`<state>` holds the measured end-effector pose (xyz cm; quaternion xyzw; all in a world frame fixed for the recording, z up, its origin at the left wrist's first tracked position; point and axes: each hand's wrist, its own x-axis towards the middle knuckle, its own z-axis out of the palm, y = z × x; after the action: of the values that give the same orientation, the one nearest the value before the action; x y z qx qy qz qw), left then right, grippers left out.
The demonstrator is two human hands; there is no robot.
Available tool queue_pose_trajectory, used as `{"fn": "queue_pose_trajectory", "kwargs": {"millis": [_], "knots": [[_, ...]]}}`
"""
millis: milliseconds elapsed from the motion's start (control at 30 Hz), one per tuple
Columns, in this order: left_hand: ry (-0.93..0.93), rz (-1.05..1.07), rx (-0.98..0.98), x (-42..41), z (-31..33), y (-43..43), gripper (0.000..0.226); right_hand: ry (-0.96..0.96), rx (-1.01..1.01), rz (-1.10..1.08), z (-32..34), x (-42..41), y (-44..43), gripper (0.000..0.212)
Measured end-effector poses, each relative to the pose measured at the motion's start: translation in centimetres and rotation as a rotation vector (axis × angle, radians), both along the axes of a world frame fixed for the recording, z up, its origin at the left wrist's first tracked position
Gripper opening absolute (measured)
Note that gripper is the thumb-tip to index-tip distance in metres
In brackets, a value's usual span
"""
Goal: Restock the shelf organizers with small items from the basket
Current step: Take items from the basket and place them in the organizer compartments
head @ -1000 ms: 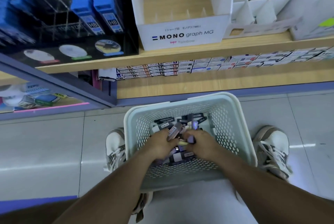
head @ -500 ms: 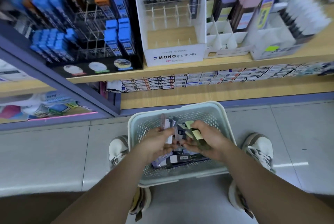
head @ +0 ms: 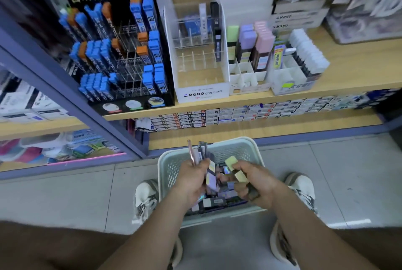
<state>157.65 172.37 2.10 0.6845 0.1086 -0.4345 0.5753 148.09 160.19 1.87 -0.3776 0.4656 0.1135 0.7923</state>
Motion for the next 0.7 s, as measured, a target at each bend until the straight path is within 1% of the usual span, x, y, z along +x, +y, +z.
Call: {"fn": "queue_pose_trajectory", "kwargs": {"millis": [33,67,133,167,300,400,533,633,700], "knots": [[-0.018,-0.013,-0.007,-0.1,0.8,0.0,0.011,0.000,-0.001,-0.057,0.3,0.1,-0.2,0.017],[-0.046,-0.034,-0.011,-0.3,1.6,-0.1,0.013,-0.012,0.000,-0.094,0.8,0.3,-0.1,0.023],[-0.145,-0.109,-0.027,-0.8,3.1,-0.8,0.019,-0.073,0.030,-0.122,2.3,1.1,0.9,0.048],[-0.211,-0.156,-0.024,-1.2,3.9,-1.2,0.020,-0.125,0.074,-0.142,3.0,1.5,1.5,0.054],[-0.567,-0.252,0.089,-2.1,7.3,-2.6,0.025,-0.306,0.239,-0.251,5.7,2.6,3.0,0.042],[-0.803,-0.371,0.162,-1.8,8.9,-2.7,0.024,-0.399,0.268,-0.324,7.1,3.0,2.7,0.037],[-0.936,-0.513,0.259,-0.3,10.8,-2.4,0.025,-0.486,0.191,-0.336,8.6,3.3,2.4,0.032],[-1.026,-0.576,0.304,0.6,12.1,-2.0,0.024,-0.500,0.096,-0.325,9.8,3.5,2.2,0.028],[-1.117,-0.670,0.334,1.0,13.0,-1.8,0.028,-0.515,0.072,-0.342,10.6,3.5,2.0,0.021]]}}
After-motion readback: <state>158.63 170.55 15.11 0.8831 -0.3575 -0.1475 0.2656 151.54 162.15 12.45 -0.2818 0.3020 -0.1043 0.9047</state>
